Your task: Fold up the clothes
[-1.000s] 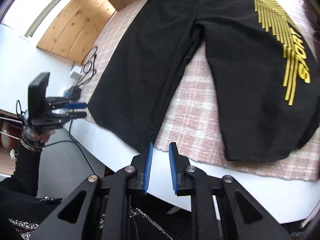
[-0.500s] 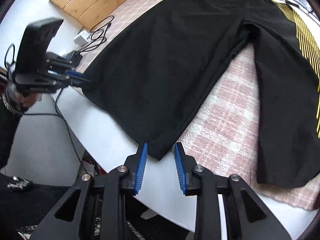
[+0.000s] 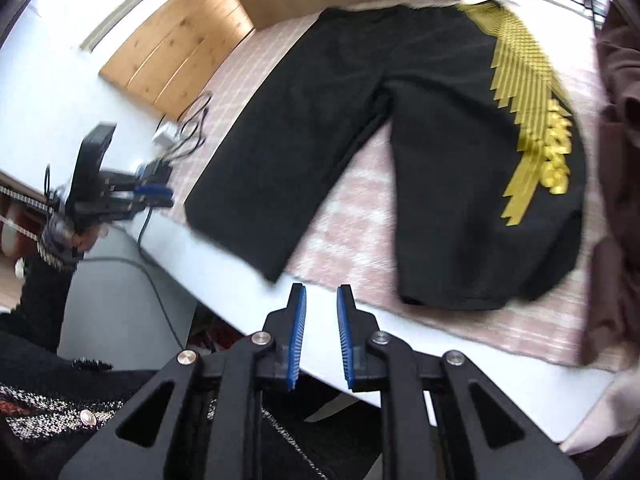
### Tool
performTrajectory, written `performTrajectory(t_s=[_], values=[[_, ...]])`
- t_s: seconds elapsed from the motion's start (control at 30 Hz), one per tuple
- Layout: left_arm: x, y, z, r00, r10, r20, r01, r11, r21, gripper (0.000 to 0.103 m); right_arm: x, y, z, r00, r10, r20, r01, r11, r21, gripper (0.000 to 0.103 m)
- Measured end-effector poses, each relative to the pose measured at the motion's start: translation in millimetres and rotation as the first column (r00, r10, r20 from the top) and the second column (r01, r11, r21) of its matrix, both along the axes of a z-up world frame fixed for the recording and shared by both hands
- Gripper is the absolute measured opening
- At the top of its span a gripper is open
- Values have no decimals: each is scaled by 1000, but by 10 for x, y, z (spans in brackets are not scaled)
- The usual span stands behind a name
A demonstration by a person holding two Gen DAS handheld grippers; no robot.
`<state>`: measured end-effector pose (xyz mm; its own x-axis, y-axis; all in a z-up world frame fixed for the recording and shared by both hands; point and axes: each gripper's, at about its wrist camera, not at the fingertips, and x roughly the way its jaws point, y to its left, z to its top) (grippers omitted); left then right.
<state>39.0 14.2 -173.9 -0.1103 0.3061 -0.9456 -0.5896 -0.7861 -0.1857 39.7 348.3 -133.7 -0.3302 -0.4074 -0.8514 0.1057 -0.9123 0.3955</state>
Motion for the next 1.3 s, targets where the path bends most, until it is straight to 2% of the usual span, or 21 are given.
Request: performTrajectory(t_s=[0.07,0.13,0.23,0.37,0.43,0.5,0.53,0.67,0.73,0.77,0.8,0.83,0.87,0.97,1.1,1.13,1.17,1.2,1.23,1.27,1.3], values=[[97,397,102,998,-60,-10,60,996,64,24,-49,402,109,994,-102,-25,102,995,19,16],[210,874,196,992,-125,-31,128,983,133,26,-161,655,126,988,-152,-25,153,988,32,16],[376,1599,270,969,-235,-72,245,950,196,33,-277,735,-59,996,-91,7,90,991,97,16],[514,2390,153,935,-330,-132,346,929,131,40,-391,817,-339,998,5,64,-17,982,188,16],[477,2591,25,936,-330,-124,341,937,72,40,-364,838,-470,995,55,87,-70,980,184,18],[426,2741,-103,943,-313,-111,317,948,20,40,-326,846,-568,990,111,92,-126,974,187,29],[396,2795,-149,949,-300,-102,302,953,8,40,-309,848,-612,986,140,92,-155,969,192,36],[299,2885,-216,969,-236,-77,237,971,2,36,-323,810,-730,969,235,70,-245,944,220,37],[254,2893,-248,976,-209,-56,209,978,-7,9,-340,770,-770,956,290,49,-293,925,241,37],[239,2877,-233,979,-196,-49,196,981,-3,5,-346,766,-765,950,311,34,-309,920,242,37],[225,2857,-212,982,-183,-44,183,983,2,4,-359,778,-762,946,322,31,-320,918,234,36],[210,2838,-192,985,-170,-38,170,985,8,3,-372,790,-760,943,333,27,-330,917,225,21],[201,2794,-123,987,-153,-41,154,988,17,3,-384,820,-746,941,338,25,-335,920,205,3],[183,2641,117,993,-102,-54,105,993,55,3,-379,1043,-528,948,318,-7,-316,944,96,3],[180,2410,454,997,-38,-64,47,990,134,3,-335,1435,-44,961,269,-57,-274,955,-114,3],[183,2402,478,997,-37,-72,45,992,118,5,-338,1510,39,965,255,-58,-260,955,-139,3],[192,2409,466,996,-38,-80,45,995,86,9,-336,1562,81,966,254,-46,-258,958,-122,5],[211,2413,435,996,-29,-88,34,998,56,22,-326,1566,69,962,271,-13,-272,961,-44,9],[225,2408,393,996,-19,-82,22,999,44,26,-321,1567,34,962,274,24,-274,961,36,26],[258,2418,352,998,-16,-68,19,999,49,26,-322,1584,-10,965,258,55,-262,960,97,39],[294,2432,313,998,-14,-53,17,998,58,26,-315,1611,-36,967,247,66,-253,960,123,39]])
